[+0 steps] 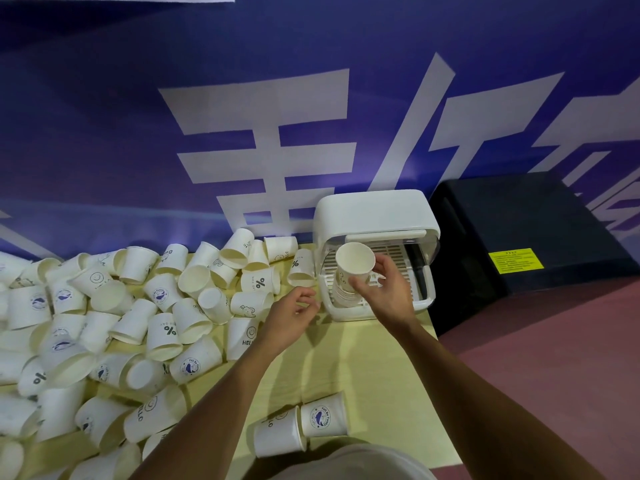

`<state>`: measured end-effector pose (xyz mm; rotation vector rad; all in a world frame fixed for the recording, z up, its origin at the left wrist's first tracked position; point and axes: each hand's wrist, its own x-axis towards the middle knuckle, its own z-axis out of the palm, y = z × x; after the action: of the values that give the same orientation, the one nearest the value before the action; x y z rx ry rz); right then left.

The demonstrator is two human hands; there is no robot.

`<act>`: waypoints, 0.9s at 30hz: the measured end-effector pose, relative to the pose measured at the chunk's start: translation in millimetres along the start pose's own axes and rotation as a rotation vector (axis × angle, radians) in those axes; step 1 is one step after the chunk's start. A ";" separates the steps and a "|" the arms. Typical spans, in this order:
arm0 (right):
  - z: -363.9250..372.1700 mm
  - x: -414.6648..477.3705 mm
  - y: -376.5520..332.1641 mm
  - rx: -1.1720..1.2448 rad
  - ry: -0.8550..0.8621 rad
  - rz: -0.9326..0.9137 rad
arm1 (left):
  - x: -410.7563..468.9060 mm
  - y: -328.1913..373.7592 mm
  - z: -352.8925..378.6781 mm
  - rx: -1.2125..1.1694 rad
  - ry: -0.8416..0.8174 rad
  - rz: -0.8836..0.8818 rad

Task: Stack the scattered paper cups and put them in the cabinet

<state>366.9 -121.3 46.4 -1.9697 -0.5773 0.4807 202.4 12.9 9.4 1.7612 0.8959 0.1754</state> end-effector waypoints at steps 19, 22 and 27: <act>3.6 -5.6 -4.9 -0.198 -0.152 0.006 | -7.2 7.3 -1.2 -0.003 0.052 0.006; 3.2 -10.0 -7.3 -0.194 -0.189 0.027 | -8.9 8.8 -1.8 0.000 0.055 0.019; 4.9 -20.8 -14.1 -0.238 -0.143 0.004 | -14.2 8.8 -3.3 -0.004 0.050 0.037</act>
<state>344.7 -124.3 58.8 -2.1737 -0.7495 0.5812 194.9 5.2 22.6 1.7772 0.8984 0.2460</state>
